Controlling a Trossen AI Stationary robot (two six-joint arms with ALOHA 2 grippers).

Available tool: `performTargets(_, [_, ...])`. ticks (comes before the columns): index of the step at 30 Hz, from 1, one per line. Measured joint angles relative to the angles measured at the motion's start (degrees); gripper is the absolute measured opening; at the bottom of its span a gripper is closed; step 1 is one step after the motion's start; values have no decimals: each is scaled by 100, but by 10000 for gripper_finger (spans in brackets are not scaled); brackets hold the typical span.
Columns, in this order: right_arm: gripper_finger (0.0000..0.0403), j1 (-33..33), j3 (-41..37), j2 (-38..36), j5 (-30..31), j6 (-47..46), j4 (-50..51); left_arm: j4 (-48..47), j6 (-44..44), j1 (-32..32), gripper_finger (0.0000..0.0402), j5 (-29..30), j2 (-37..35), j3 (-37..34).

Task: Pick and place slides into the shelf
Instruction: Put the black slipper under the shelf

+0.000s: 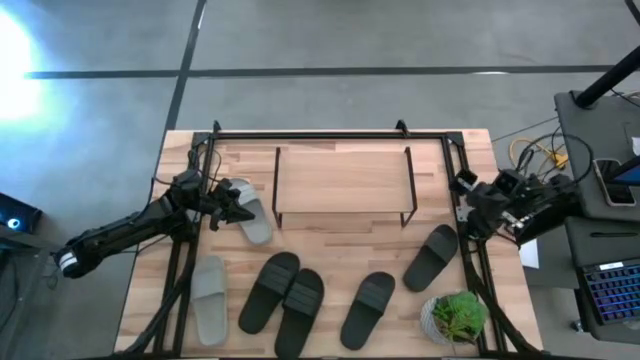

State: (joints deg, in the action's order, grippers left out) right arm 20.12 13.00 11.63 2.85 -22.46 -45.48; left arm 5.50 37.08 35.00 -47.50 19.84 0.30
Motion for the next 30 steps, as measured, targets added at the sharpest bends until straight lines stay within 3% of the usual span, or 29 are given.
performTargets(4, [11,-3,746,1496,115,-306,134,-1,0,1,0,1,-9,0])
performTargets(6, [13,-1,1248,2221,419,-929,822,-1,0,0,0,0,-3,0])
performTargets(8, [20,0,1850,2794,537,-1765,2298,-1,0,0,0,1,-11,0])
performTargets(11, [36,87,2925,3686,484,-2988,5489,0,0,0,0,1,-9,0])
performTargets(14, [56,301,3982,4642,285,-3650,8291,0,0,0,0,-1,-10,0])
performTargets(17, [75,543,4984,5498,256,-3969,10443,0,0,0,0,0,-9,0])
performTargets(21, [98,748,6122,6531,317,-4272,12519,0,0,2,0,1,-9,0])
performTargets(24, [114,874,6781,7226,337,-4530,13580,0,0,0,0,-1,-9,0])
performTargets(30, [150,1297,7332,8191,615,-4988,13569,-2,0,2,0,1,-11,0])
